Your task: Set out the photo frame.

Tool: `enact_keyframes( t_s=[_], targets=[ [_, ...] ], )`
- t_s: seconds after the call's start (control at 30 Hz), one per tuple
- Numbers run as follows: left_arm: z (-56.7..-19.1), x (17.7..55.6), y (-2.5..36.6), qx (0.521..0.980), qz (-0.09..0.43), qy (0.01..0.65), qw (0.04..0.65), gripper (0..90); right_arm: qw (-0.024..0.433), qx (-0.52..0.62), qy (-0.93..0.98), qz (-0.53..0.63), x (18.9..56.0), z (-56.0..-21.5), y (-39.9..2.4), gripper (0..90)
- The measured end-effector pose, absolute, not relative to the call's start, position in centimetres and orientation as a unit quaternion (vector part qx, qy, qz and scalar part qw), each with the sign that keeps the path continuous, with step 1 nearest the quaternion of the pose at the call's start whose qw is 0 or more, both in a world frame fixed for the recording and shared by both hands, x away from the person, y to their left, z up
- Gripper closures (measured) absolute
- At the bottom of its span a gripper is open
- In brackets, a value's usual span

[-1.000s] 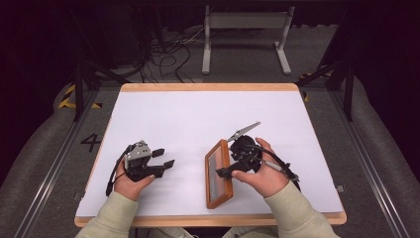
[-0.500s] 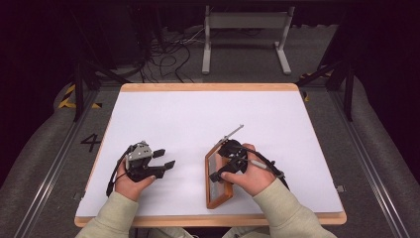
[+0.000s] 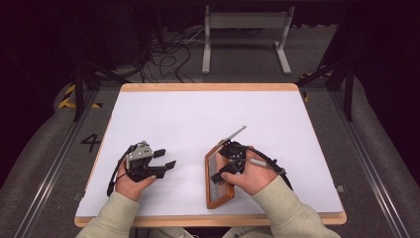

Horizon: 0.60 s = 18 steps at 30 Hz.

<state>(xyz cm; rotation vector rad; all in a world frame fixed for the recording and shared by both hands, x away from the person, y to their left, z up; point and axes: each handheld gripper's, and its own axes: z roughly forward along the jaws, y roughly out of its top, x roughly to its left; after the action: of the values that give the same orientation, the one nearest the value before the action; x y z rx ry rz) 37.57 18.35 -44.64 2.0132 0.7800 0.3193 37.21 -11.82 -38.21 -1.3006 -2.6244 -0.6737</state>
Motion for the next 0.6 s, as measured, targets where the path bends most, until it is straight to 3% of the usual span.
enact_keyframes(
  t_s=[0.37,0.6],
  targets=[
    [-44.68,37.66,18.5,0.817,0.13,0.319,0.463,39.0,0.065,-0.476,-0.851,-0.211,37.22,-38.03,-11.84,60.7],
    [-44.67,37.7,18.64,0.812,0.126,0.325,0.468,38.6,0.122,-0.484,-0.829,-0.252,37.81,-37.74,-12.73,74.8]
  ],
)
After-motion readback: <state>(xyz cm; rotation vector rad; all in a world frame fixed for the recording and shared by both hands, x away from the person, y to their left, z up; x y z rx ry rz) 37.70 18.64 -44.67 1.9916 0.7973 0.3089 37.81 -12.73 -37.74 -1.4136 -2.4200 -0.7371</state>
